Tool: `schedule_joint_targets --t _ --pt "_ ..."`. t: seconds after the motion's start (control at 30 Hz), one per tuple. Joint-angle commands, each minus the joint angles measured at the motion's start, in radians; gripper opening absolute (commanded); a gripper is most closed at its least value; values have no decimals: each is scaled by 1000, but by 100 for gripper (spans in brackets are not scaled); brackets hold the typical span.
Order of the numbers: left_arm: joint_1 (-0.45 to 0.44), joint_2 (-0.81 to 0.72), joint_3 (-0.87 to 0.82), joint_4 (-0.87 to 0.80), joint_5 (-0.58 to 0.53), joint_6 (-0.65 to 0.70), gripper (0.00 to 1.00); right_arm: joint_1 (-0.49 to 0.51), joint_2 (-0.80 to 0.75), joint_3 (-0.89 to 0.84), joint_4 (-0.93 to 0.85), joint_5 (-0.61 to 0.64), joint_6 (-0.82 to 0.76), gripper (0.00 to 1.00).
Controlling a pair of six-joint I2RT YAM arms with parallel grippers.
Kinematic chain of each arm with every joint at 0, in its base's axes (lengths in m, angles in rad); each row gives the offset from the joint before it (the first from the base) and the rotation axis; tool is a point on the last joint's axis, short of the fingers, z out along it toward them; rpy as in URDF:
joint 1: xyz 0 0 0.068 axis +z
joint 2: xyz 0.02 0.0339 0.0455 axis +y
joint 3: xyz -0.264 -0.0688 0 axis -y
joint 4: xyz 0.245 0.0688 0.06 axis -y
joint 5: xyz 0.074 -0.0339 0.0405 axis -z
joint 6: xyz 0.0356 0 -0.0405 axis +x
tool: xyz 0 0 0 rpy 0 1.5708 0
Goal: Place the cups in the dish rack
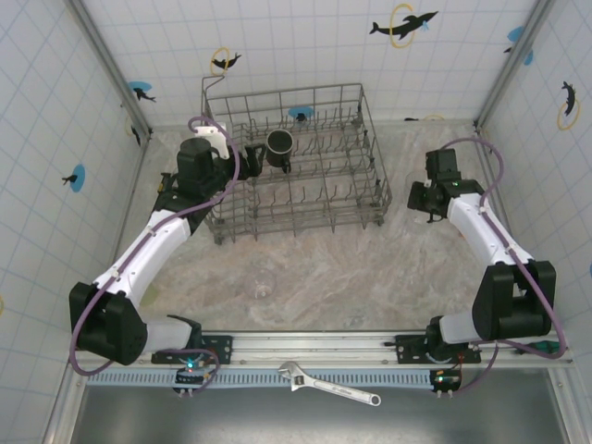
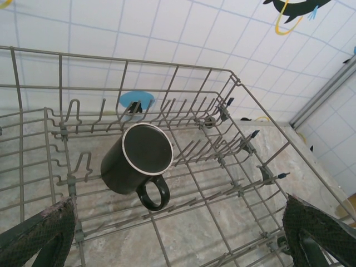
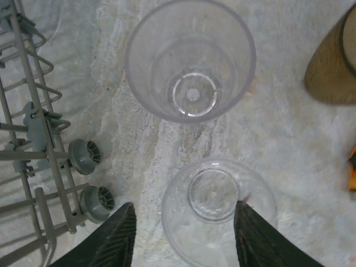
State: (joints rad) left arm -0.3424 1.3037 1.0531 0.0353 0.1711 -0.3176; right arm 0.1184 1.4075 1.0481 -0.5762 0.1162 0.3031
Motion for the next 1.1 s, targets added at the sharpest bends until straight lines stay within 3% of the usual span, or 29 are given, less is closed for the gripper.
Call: schedule_joint_targets --t 0.0,0.43,0.9,1.07 --pt "-7 12 -3 8 -2 11 97 9 -14 -29 27 -36 18 45" --pt "-11 16 -4 8 -4 12 97 22 104 4 19 -17 15 41" --pt "-12 16 -7 8 -10 20 97 9 140 -22 41 -53 20 23" --pt "-12 12 -7 8 -8 20 97 -2 133 -28 36 -67 22 11"
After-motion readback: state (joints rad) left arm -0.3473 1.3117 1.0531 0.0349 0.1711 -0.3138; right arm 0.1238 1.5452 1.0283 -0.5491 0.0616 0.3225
